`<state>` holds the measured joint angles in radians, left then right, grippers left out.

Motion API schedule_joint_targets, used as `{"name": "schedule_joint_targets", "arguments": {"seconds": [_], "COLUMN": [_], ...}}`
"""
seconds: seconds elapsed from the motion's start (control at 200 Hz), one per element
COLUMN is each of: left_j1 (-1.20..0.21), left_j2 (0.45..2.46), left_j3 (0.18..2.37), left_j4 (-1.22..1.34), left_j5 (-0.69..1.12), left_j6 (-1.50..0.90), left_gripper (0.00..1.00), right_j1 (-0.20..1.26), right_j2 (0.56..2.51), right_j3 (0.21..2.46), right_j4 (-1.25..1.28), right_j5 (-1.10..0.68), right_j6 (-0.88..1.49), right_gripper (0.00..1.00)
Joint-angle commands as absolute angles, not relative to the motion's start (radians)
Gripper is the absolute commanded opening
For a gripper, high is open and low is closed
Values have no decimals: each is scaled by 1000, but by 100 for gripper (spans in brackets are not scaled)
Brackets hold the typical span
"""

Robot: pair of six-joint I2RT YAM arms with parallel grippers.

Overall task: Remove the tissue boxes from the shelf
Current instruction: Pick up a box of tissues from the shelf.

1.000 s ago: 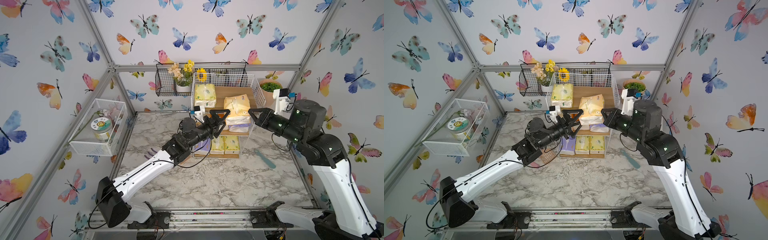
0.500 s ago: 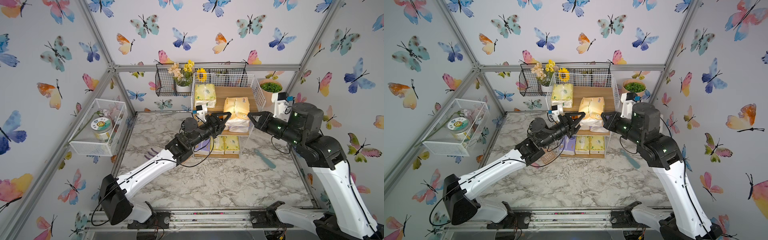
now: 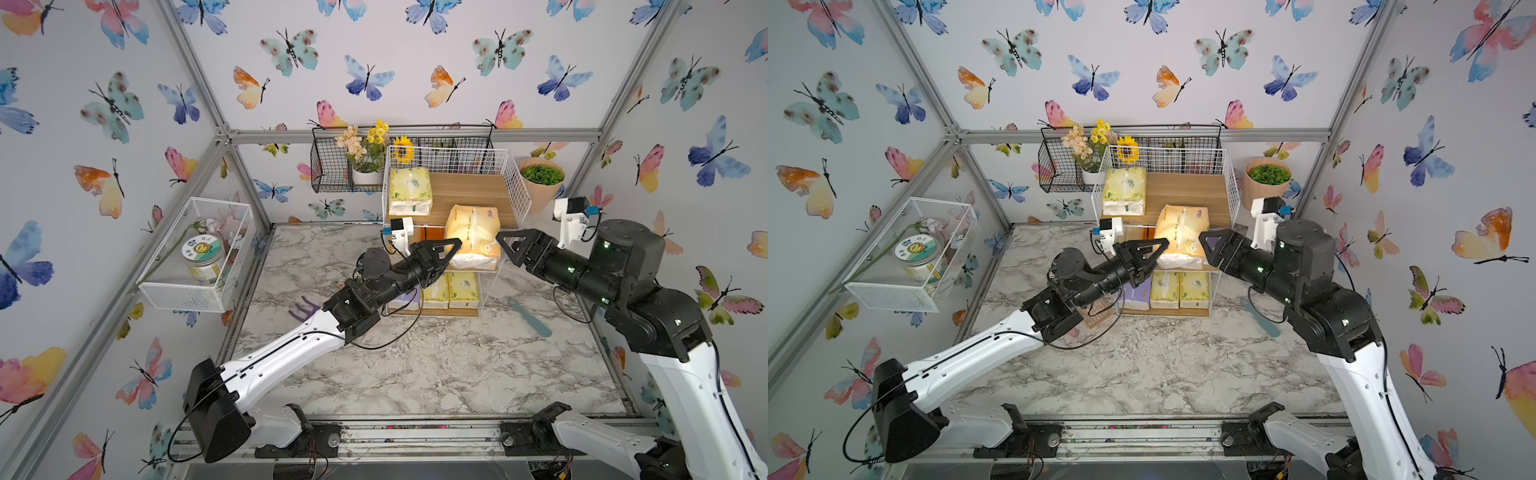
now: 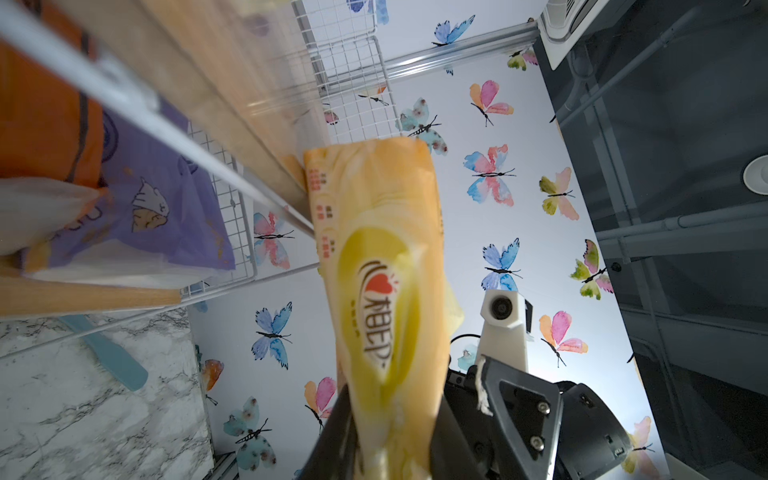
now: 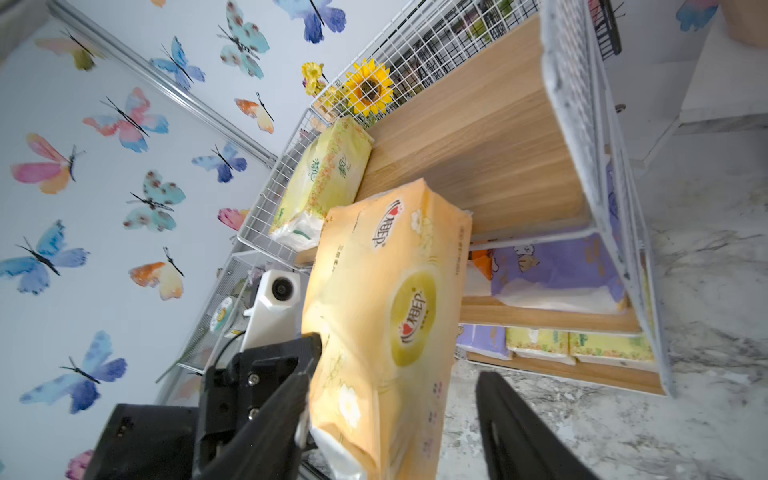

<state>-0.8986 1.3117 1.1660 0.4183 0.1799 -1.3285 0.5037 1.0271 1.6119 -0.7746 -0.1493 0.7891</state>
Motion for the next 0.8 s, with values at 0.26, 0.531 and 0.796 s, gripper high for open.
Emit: {"name": "schedule_joint_targets", "arguments": {"seconds": [0.26, 0.531, 0.796], "left_j1": [-908, -908, -909], "left_j2": [1064, 1025, 1049], "left_j3": [908, 842, 810], "left_j4": [535, 575, 661], "left_j5": [200, 274, 344], "left_j6": [-1230, -1218, -1237], "left_gripper": [18, 17, 17], "right_j1": [508, 508, 508], "right_j2": [863, 908, 913], "right_j3": [1244, 1151, 1104], "right_j4": [-387, -249, -168], "right_j5": [-425, -580, -637], "right_j6": [993, 1048, 1085], "right_gripper": [89, 86, 64]}}
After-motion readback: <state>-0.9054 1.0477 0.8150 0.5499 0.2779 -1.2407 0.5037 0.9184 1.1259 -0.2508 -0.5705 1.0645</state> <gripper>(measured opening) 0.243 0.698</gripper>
